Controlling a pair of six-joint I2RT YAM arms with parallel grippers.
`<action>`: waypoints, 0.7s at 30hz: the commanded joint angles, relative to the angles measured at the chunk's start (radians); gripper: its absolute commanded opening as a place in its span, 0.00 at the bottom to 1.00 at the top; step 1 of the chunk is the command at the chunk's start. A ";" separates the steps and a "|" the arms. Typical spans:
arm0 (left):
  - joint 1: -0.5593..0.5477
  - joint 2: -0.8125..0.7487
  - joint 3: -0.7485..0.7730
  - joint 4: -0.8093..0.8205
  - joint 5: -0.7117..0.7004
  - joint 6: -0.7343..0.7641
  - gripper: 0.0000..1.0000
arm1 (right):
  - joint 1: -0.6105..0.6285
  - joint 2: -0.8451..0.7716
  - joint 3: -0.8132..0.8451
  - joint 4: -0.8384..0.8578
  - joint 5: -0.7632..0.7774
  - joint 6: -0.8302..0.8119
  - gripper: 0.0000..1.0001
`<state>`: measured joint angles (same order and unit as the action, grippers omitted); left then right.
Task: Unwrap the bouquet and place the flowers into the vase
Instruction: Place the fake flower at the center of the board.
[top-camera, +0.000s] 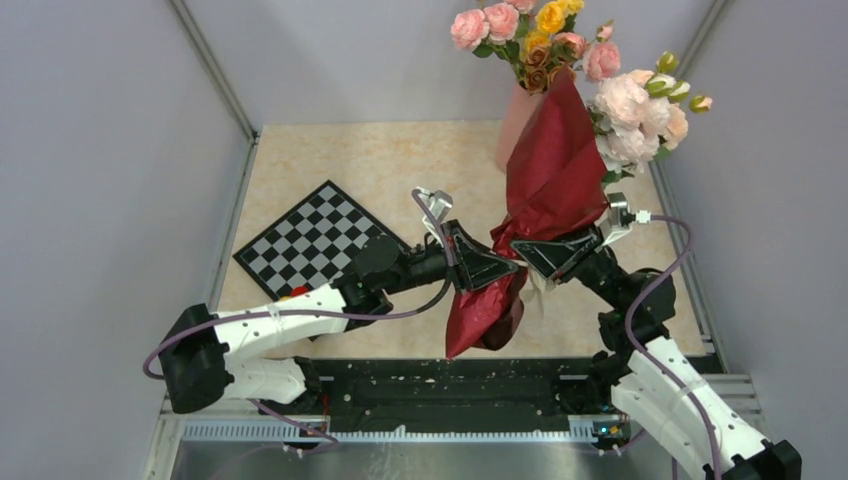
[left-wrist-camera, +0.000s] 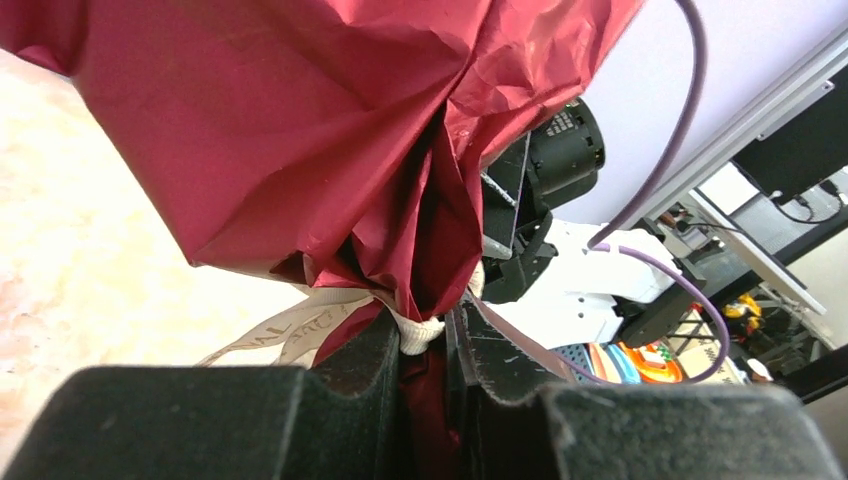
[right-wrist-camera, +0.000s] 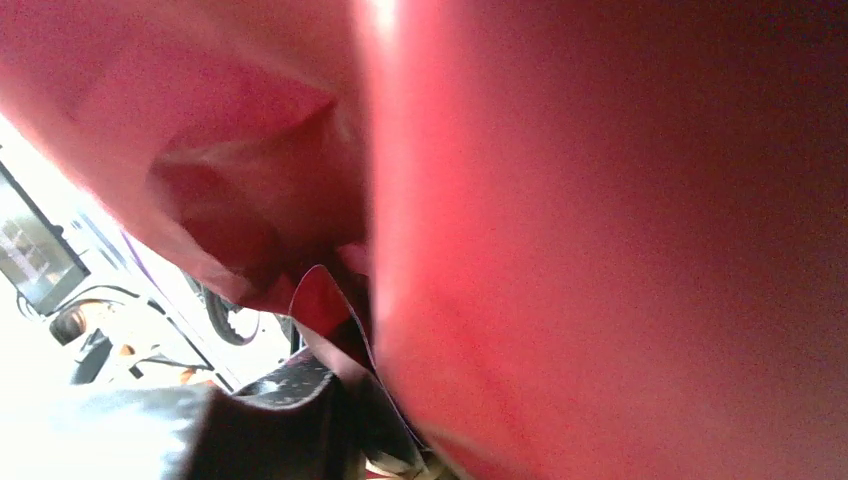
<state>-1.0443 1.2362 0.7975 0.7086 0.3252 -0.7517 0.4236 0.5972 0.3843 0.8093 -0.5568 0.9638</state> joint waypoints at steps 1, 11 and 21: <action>-0.013 0.014 0.069 -0.112 0.023 0.071 0.13 | 0.020 -0.023 0.094 -0.002 -0.001 -0.062 0.19; -0.008 -0.091 0.124 -0.384 -0.117 0.261 0.95 | 0.020 -0.066 0.300 -0.517 0.069 -0.376 0.00; 0.175 -0.234 0.201 -0.810 -0.086 0.460 0.99 | 0.020 0.084 0.555 -0.920 0.170 -0.605 0.00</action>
<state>-1.0042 1.0752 0.9565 0.0971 0.2119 -0.3862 0.4313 0.6044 0.7971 0.0589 -0.4480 0.5056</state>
